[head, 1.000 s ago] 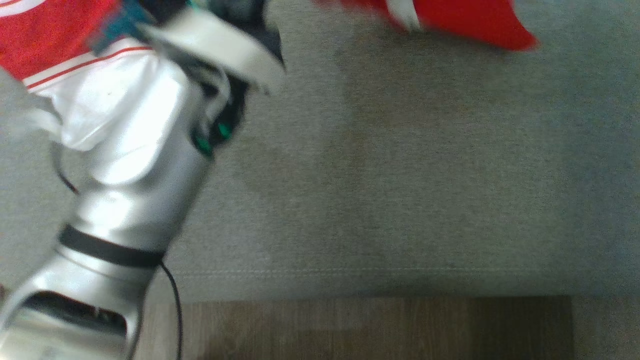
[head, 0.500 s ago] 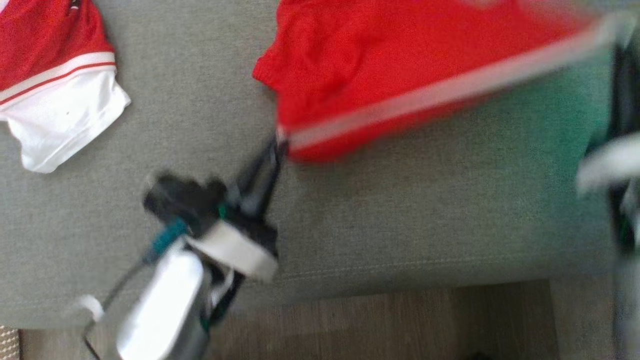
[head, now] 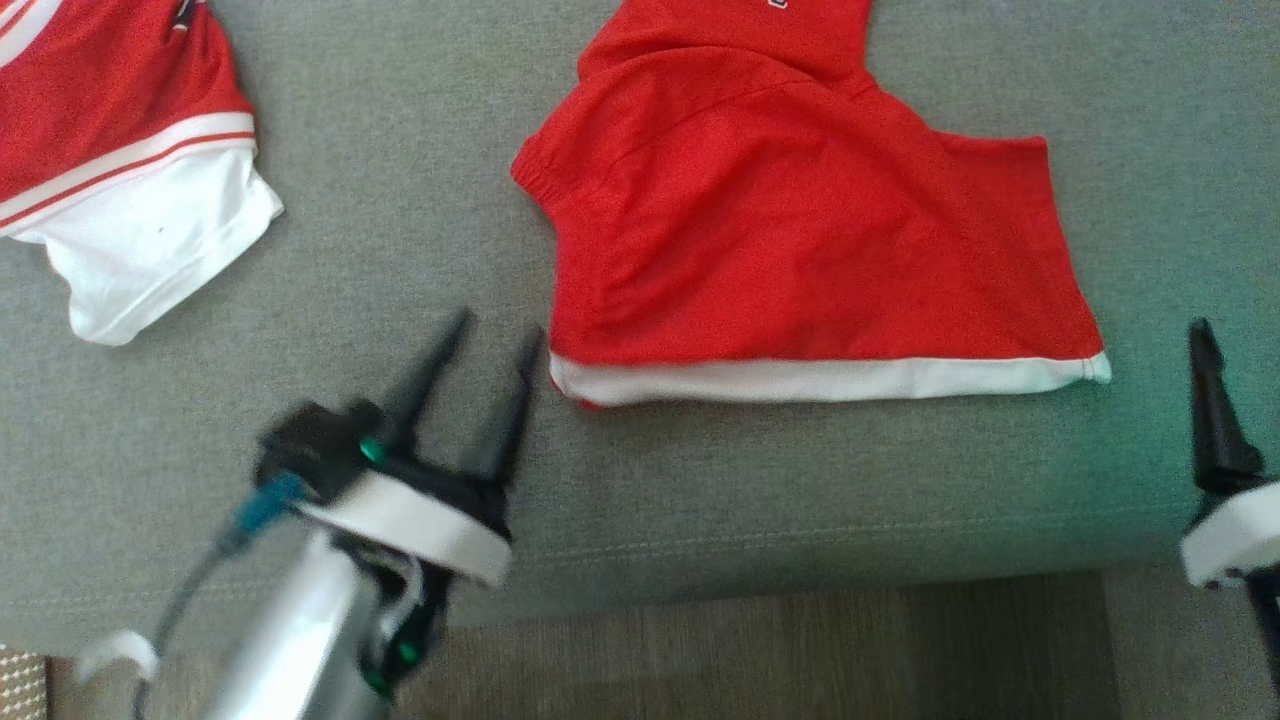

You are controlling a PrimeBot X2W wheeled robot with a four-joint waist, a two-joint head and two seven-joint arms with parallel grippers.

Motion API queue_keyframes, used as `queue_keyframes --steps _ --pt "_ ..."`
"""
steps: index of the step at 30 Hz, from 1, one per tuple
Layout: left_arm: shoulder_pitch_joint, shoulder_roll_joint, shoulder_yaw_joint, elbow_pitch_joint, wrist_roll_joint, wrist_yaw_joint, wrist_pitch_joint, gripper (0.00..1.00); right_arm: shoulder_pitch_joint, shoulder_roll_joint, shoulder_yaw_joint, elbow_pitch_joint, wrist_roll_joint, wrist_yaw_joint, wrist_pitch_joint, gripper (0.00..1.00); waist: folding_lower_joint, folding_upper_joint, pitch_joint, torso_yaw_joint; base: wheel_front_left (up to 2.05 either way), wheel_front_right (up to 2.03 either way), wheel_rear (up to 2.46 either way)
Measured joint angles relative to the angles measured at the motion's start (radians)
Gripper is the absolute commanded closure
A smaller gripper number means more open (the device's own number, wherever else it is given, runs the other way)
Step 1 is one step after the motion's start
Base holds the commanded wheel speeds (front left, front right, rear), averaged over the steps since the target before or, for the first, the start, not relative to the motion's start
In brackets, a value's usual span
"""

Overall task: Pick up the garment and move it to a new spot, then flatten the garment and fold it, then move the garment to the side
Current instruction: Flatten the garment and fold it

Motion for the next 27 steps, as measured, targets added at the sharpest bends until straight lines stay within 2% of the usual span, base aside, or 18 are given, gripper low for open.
queue_keyframes --steps 4,9,12,21,26,27 --pt "-0.084 -0.003 0.067 0.0 -0.049 0.008 0.011 0.0 -0.021 0.024 0.049 -0.001 0.0 0.0 0.01 0.0 0.0 0.0 -0.005 -0.005 0.0 0.0 0.0" --pt "-0.207 -0.002 0.065 0.071 -0.143 0.006 0.191 0.0 -0.035 0.033 0.082 0.018 0.0 0.0 0.009 0.0 0.0 0.0 -0.001 -0.024 0.0 0.0 0.0" --pt "-0.242 0.015 0.05 0.113 -0.172 0.003 0.257 0.0 -0.056 0.04 0.088 0.027 0.0 0.0 0.004 0.0 0.0 0.0 0.004 -0.041 0.0 0.0 0.0" --pt "-0.351 0.041 0.043 0.237 -0.177 0.003 0.278 0.0 -0.061 0.051 0.094 0.058 -0.003 0.0 -0.025 0.0 0.0 0.0 0.02 -0.084 0.0 0.0 0.0" --pt "-0.404 0.067 -0.011 0.279 -0.196 0.002 0.295 0.0 -0.091 0.052 0.102 0.065 -0.002 0.0 -0.04 0.0 0.0 0.0 0.032 -0.109 0.0 0.0 0.0" --pt "-0.414 0.08 -0.03 0.281 -0.204 0.002 0.3 0.15 -0.098 0.052 0.104 0.065 0.002 0.0 -0.043 0.0 0.0 0.0 0.035 -0.115 0.0 0.0 0.0"
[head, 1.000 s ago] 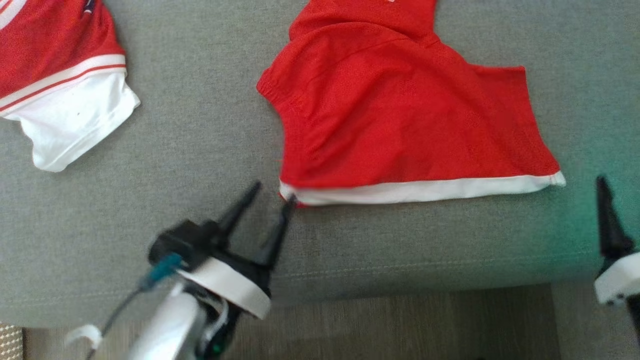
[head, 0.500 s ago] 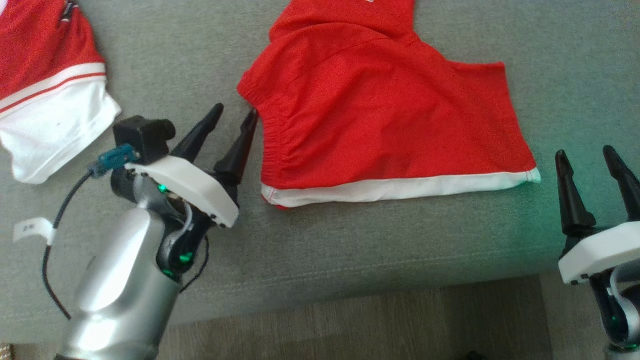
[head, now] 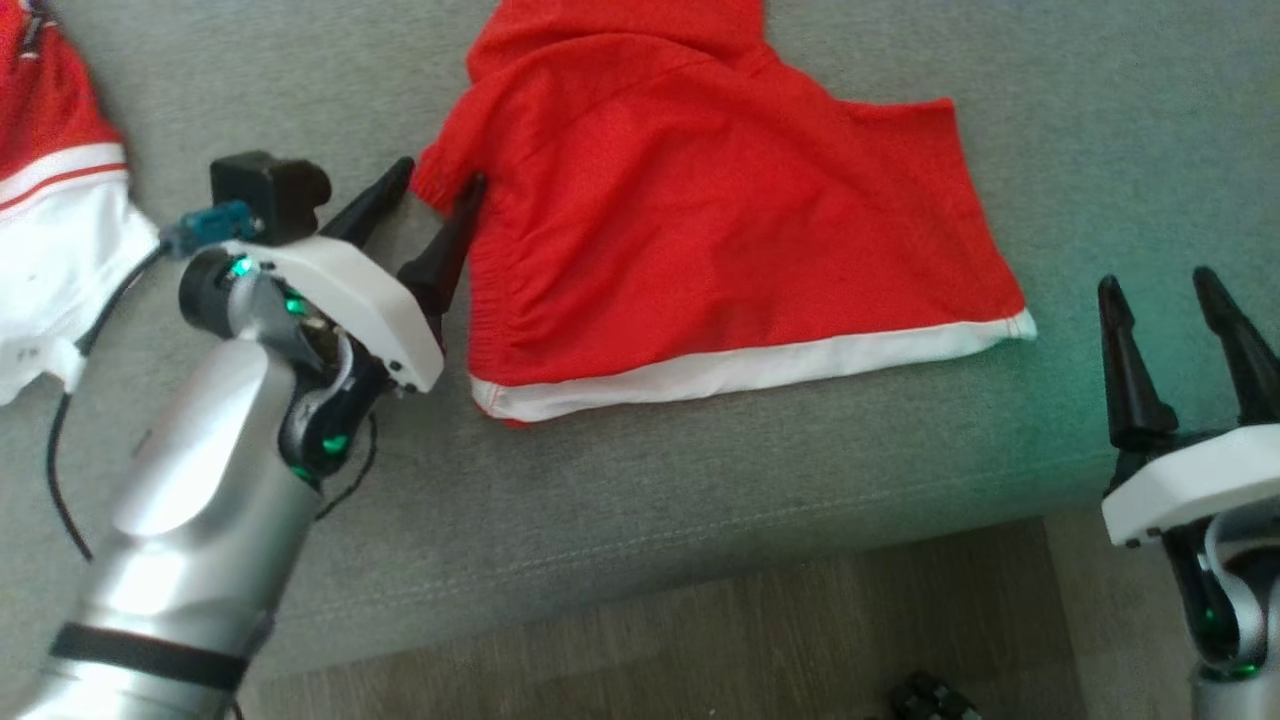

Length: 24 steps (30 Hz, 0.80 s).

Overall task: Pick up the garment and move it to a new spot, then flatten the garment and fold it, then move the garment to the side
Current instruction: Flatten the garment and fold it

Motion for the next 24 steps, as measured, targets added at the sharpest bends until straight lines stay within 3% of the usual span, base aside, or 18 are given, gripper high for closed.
queue_keyframes --steps 1,5,8,11,18,24 --pt "-0.01 0.013 -0.017 0.001 -0.008 0.0 0.0 0.97 -0.005 0.001 0.002 0.0 0.003 0.0 -0.007 0.0 0.0 0.0 0.003 -0.006 0.0 0.0 0.0" --pt "-0.049 0.083 -0.086 0.005 -0.01 -0.001 -0.035 1.0 -0.019 0.007 0.003 0.017 0.004 0.0 -0.033 0.0 0.0 0.0 0.01 -0.037 0.0 0.0 0.0" --pt "-0.109 0.153 -0.12 0.025 0.116 -0.005 -0.121 1.0 -0.02 0.011 0.011 0.037 0.011 0.0 -0.052 0.0 0.0 0.0 0.01 -0.06 0.0 0.0 0.0" --pt "-0.236 0.198 -0.134 0.032 0.242 0.024 -0.21 1.0 -0.024 0.018 0.03 0.067 0.022 0.0 -0.068 0.0 0.0001 0.0 0.001 -0.082 0.0 0.0 0.0" --pt "-0.503 0.216 -0.258 -0.088 0.54 0.046 -0.294 1.0 -0.039 0.023 0.017 0.104 0.029 0.0 -0.094 0.0 0.0001 0.0 -0.035 -0.097 0.0 0.0 0.0" --pt "-0.379 0.231 -0.403 -0.328 0.603 0.036 -0.302 1.0 -0.037 0.024 -0.004 0.111 0.039 0.0 -0.107 0.0 0.0001 0.0 -0.045 -0.061 0.0 0.0 0.0"
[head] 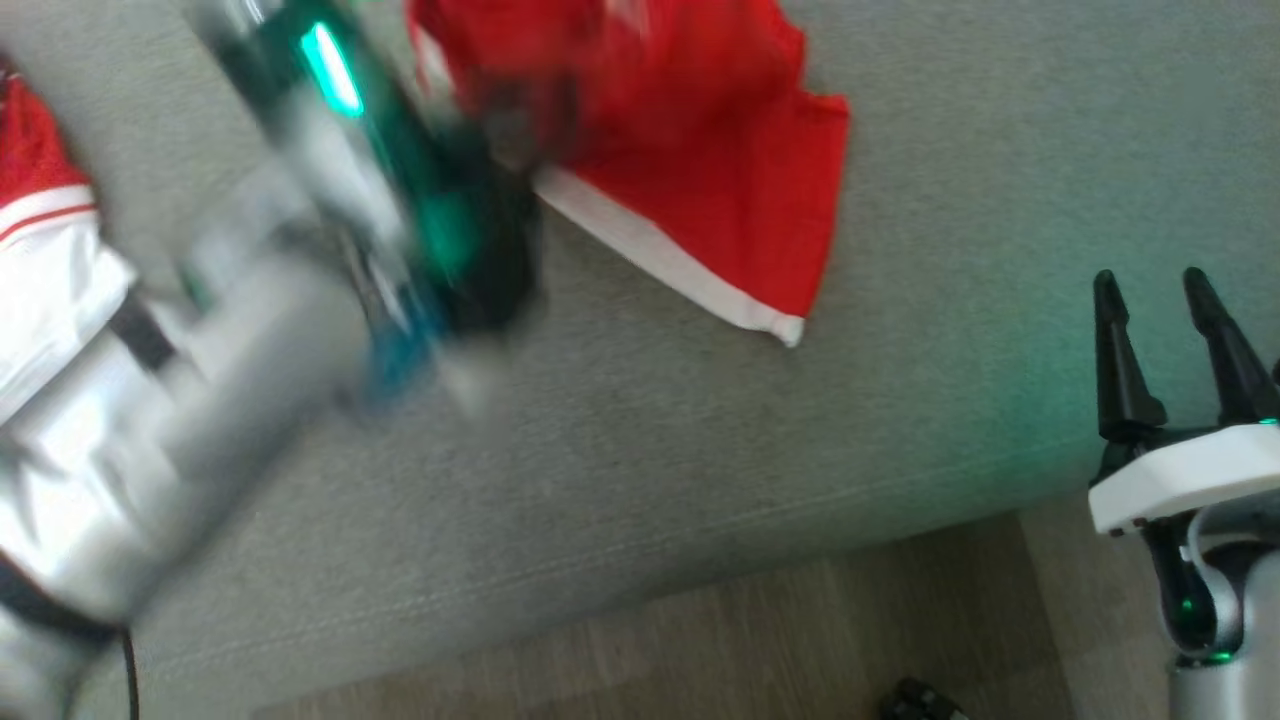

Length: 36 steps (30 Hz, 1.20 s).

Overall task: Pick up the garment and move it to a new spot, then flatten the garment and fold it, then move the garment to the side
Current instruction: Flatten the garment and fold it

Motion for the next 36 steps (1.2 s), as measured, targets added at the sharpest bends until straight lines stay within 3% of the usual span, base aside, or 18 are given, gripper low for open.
queue_keyframes --steps 5,11,12,13,19,23,25,28,36 --pt "0.27 0.051 -0.157 -0.046 0.051 0.012 0.001 1.0 0.0 0.0 -0.012 -0.016 -0.003 0.0 0.002 0.0 0.0 0.0 0.006 0.057 0.0 0.0 0.0" --pt "0.364 0.011 -0.245 -0.016 0.081 0.07 0.001 1.0 -0.003 0.001 -0.001 -0.034 -0.016 0.0 0.026 0.0 0.0 0.0 0.017 0.131 0.0 0.0 0.0" --pt "0.364 -0.002 -0.25 -0.012 0.083 0.08 0.001 0.56 -0.003 0.001 -0.001 -0.035 -0.02 0.0 0.026 0.0 0.0 0.0 0.017 0.141 0.0 0.0 0.0" --pt "0.365 -0.016 -0.258 -0.007 0.082 0.087 0.001 0.0 -0.003 0.001 -0.002 -0.038 -0.023 0.0 0.033 0.0 0.0 0.0 0.017 0.151 0.0 0.0 0.0" --pt "0.451 -0.044 -0.234 0.029 -0.01 0.146 0.001 0.0 -0.005 -0.003 0.037 -0.036 -0.029 0.0 0.055 0.0 0.0 0.0 -0.006 0.179 0.0 0.0 0.0" --pt "0.505 -0.061 -0.174 -0.004 -0.06 0.228 0.001 0.0 -0.088 -0.035 0.127 0.017 -0.029 0.0 0.07 0.0 0.0 0.0 -0.026 0.188 0.0 0.0 0.0" --pt "0.547 -0.097 -0.11 -0.039 -0.094 0.31 0.001 0.0 -0.237 -0.074 0.21 0.089 -0.031 0.0 0.108 0.0 0.0 0.0 -0.036 0.207 0.0 0.0 0.0" --pt "0.602 -0.147 -0.049 -0.078 -0.13 0.375 0.001 0.0 -0.394 -0.103 0.29 0.196 -0.028 0.0 0.15 0.0 0.0 0.0 -0.046 0.239 0.0 0.0 0.0" --pt "0.714 -0.236 0.034 -0.121 -0.167 0.406 0.001 0.0 -0.676 -0.157 0.383 0.569 -0.022 0.0 0.246 0.0 0.0 0.0 -0.068 0.359 0.0 0.0 0.0"
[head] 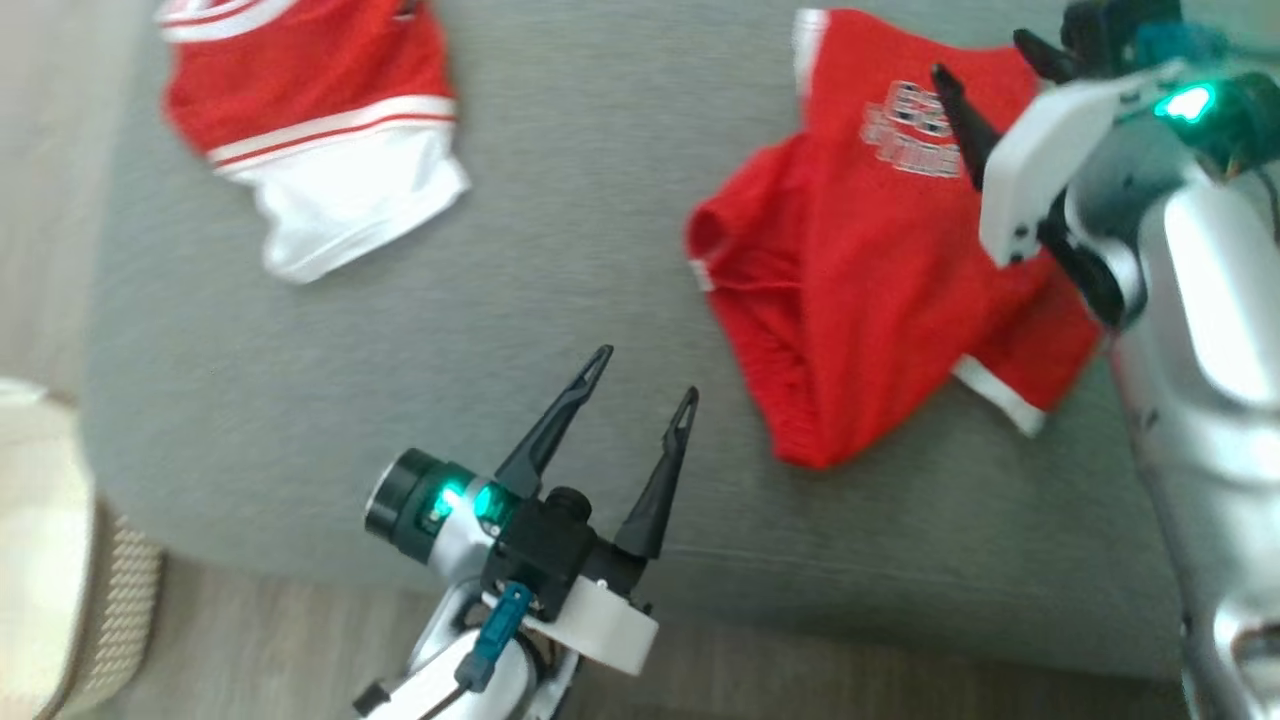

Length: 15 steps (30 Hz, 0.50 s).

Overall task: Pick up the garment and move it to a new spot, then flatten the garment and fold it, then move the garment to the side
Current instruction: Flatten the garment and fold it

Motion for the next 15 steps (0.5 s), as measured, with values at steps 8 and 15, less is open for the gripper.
queue_keyframes --steps 8,15 --pt "0.06 -0.097 0.066 -0.004 -0.001 -0.046 0.0 0.0 -0.199 -0.023 0.014 0.395 -0.04 0.0 0.03 0.0 0.0 0.0 -0.002 0.165 0.0 0.0 0.0" --pt "0.07 -0.142 0.102 0.003 0.032 -0.099 0.0 0.0 -0.277 -0.066 0.014 0.61 -0.099 0.0 0.078 0.0 0.0 0.0 0.015 0.272 0.0 0.0 0.0"
